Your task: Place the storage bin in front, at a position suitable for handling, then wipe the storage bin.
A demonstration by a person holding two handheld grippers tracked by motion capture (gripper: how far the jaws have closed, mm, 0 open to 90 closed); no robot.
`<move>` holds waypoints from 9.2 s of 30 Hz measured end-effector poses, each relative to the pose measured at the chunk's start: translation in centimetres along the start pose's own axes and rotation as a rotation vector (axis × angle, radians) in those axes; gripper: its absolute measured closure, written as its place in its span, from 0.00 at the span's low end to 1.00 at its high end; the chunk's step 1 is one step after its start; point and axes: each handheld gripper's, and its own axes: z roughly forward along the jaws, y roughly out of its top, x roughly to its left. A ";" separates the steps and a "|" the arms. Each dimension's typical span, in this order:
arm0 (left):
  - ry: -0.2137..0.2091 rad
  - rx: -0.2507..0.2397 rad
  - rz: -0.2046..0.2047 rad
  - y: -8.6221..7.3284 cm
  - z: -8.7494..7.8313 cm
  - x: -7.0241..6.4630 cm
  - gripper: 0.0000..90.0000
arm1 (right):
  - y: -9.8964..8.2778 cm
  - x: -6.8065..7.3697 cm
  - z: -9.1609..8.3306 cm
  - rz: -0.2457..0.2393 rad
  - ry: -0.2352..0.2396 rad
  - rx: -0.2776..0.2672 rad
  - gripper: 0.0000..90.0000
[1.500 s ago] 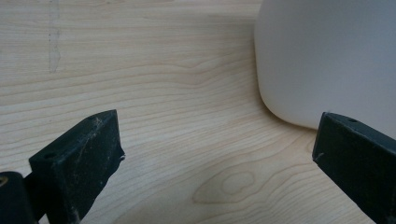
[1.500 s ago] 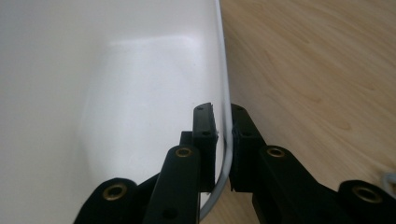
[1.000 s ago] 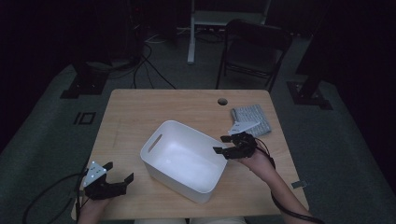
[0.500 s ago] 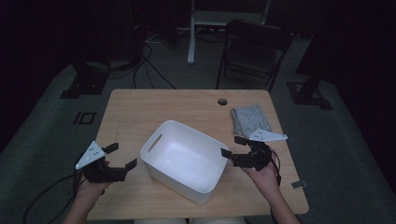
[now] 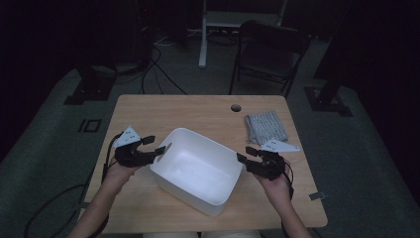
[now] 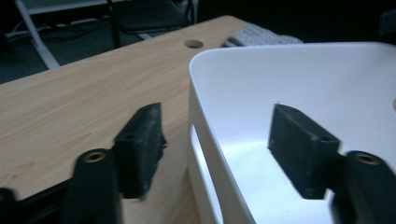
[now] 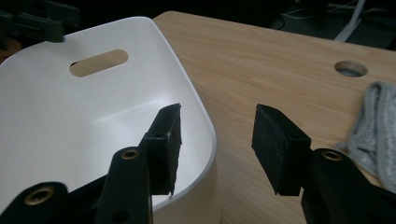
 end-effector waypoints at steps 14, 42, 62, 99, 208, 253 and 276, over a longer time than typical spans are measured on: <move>0.072 0.076 -0.017 -0.6 1.0 -1.2 0.88 | 0.0 0.1 2.4 -0.038 -0.013 0.052 0.94; 0.191 0.084 -0.148 -2.3 -1.9 -4.3 0.85 | 2.4 -2.0 5.8 -0.059 0.072 0.083 0.92; 0.015 -0.033 -0.064 0.6 1.1 1.9 0.45 | -0.3 0.7 -0.1 0.035 0.077 0.017 0.52; -0.034 0.048 -0.033 0.9 3.6 2.3 0.90 | -0.9 2.0 1.6 0.046 -0.015 0.104 0.66; 0.205 -0.020 -0.067 -2.3 0.0 -1.8 0.90 | -0.2 -21.2 11.6 0.304 -0.410 0.127 0.27; 0.209 -0.020 -0.072 -2.2 0.1 -1.8 0.90 | -0.1 -16.1 11.3 0.196 -0.339 0.220 0.82; 0.231 -0.019 -0.053 -2.2 0.1 -2.1 0.89 | 0.4 -3.8 -3.7 0.098 -0.082 -0.037 0.82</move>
